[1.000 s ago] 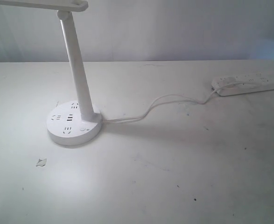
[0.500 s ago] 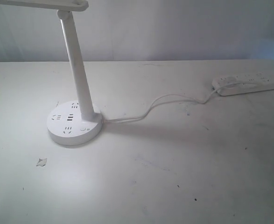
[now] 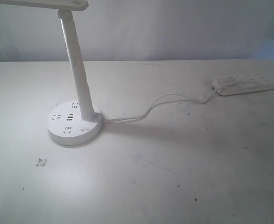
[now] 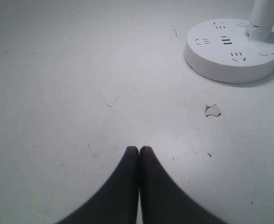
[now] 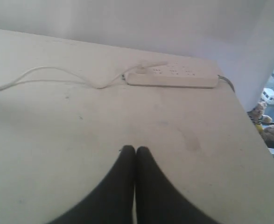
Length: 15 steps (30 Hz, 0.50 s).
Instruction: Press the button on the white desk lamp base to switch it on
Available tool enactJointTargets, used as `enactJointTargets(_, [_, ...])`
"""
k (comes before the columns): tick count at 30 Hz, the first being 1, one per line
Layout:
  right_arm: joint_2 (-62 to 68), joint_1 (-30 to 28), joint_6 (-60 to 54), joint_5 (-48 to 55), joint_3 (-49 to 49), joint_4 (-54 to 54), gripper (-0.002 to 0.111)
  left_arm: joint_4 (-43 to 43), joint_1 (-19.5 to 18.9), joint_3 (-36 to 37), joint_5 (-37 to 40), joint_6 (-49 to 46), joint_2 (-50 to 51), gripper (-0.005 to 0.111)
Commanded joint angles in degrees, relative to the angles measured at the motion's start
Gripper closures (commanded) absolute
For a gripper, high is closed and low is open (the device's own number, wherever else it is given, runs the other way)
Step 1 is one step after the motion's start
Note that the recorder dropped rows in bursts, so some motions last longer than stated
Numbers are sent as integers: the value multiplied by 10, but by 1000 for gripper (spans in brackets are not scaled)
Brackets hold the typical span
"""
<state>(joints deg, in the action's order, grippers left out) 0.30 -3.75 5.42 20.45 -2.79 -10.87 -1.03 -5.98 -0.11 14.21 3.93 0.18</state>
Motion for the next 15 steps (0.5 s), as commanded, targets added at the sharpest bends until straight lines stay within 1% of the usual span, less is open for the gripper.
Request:
enactJointTargets(1, [-3, -20, 5, -2, 1, -1, 108, 0, 5, 1, -1, 1, -2, 107])
enactJointTargets(5, [-3, -20, 9, -2, 1, 7, 108, 0, 5, 1, -1, 1, -2, 107])
enactJointTargets(7, [-3, -20, -3, -2, 8, 83, 108, 0, 5, 1, -1, 1, -2, 107])
enactJointTargets(9, [-3, -20, -54, -2, 28, 160, 108, 0, 5, 1, -1, 1, -2, 107])
enactJointTargets(10, [-3, -20, -54, -1, 28, 181, 108, 0, 5, 1, -1, 1, -2, 107])
enactJointTargets(12, [-3, -20, -62, -4, 28, 179, 108, 0, 5, 1, -1, 1, -2, 107])
enactJointTargets(15, [-3, -20, -121, -3, 28, 173, 108, 0, 5, 1, -1, 1, -2, 107])
